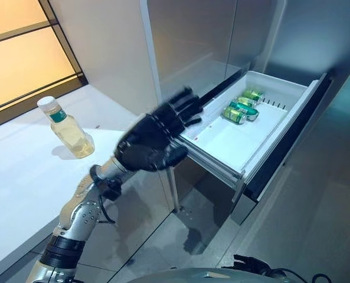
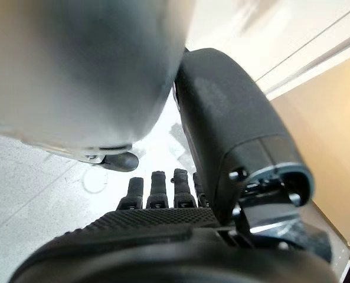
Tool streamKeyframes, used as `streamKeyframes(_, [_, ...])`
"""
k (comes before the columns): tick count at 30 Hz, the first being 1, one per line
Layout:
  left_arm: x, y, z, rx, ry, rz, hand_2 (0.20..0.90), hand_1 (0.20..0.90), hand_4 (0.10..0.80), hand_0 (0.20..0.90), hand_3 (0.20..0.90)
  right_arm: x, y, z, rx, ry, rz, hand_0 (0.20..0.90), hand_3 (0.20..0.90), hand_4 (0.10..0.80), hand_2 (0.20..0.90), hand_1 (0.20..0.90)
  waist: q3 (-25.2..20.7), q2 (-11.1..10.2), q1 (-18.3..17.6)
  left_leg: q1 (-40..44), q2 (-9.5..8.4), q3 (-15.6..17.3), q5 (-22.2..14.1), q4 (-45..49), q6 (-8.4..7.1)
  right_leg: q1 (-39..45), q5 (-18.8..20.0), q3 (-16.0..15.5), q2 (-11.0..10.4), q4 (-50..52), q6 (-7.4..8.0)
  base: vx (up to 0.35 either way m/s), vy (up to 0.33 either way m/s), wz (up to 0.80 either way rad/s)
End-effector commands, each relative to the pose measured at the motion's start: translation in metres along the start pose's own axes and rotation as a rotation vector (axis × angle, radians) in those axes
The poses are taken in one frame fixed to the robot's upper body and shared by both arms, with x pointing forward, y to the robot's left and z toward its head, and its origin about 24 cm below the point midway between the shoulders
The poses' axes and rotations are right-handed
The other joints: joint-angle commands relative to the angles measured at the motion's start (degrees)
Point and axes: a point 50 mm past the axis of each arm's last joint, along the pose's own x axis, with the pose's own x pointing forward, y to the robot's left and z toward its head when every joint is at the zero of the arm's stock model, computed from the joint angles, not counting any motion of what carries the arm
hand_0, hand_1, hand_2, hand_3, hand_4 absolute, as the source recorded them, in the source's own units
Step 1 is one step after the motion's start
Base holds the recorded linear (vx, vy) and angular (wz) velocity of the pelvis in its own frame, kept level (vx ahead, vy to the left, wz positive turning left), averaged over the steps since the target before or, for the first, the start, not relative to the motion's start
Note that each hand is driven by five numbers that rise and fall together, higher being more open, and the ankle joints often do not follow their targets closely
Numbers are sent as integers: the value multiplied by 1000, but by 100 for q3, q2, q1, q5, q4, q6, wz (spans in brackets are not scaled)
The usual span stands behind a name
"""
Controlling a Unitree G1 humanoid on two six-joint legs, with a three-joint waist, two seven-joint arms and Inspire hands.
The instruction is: Put drinks into fridge and close the fridge
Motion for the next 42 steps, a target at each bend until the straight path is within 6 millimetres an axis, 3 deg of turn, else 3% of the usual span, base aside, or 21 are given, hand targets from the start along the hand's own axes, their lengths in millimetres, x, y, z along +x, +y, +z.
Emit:
streamKeyframes(1, [14, -1, 83, 405, -493, 141, 900, 900, 800, 900, 900, 0, 16, -28, -59, 98, 38, 900, 900, 800, 900, 900, -263, -156, 224, 119, -42, -80, -743, 37, -16, -181, -517, -184, 37, 475, 126, 23, -28, 6])
streamKeyframes(5, [11, -3, 104, 645, -590, 329, 900, 900, 800, 900, 900, 1, 23, -29, -85, 107, 53, 900, 900, 800, 900, 900, -321, -199, 284, 78, -40, -163, -724, 37, -29, -188, -569, -186, 72, 490, 83, 16, -30, 12])
streamKeyframes(9, [18, -1, 112, 851, -587, 494, 900, 900, 800, 900, 900, 3, 29, -23, -115, 99, 72, 900, 900, 800, 900, 900, -334, -210, 318, 52, -23, -211, -689, 37, -42, -207, -618, -198, 96, 555, 41, 3, -22, 15])
streamKeyframes(16, [20, 18, 116, 1025, -516, 679, 900, 900, 800, 900, 900, 5, 31, -13, -145, 92, 84, 900, 900, 800, 900, 900, -340, -185, 355, 25, 0, -266, -656, 37, -67, -212, -693, -221, 105, 639, 4, -3, -2, 9])
streamKeyframes(29, [1, 62, 100, 995, -241, 841, 900, 900, 800, 900, 900, 4, 20, -10, -164, 111, 68, 900, 900, 800, 900, 900, -299, -176, 377, 47, 30, -303, -609, 37, -111, -181, -774, -271, 80, 773, 7, 7, 17, 4])
streamKeyframes(35, [0, 64, 90, 855, -222, 759, 900, 900, 800, 900, 900, 3, 15, -8, -166, 111, 63, 900, 900, 800, 900, 900, -278, -195, 342, 54, 39, -248, -607, 37, -126, -169, -759, -244, 80, 765, 35, 30, 35, 3])
streamKeyframes(42, [-3, 69, 84, 852, -183, 754, 900, 900, 800, 900, 900, 2, 11, -9, -172, 115, 62, 900, 900, 800, 900, 900, -269, -202, 280, 67, 36, -179, -607, 37, -127, -165, -741, -202, 85, 750, 54, 16, 20, 0])
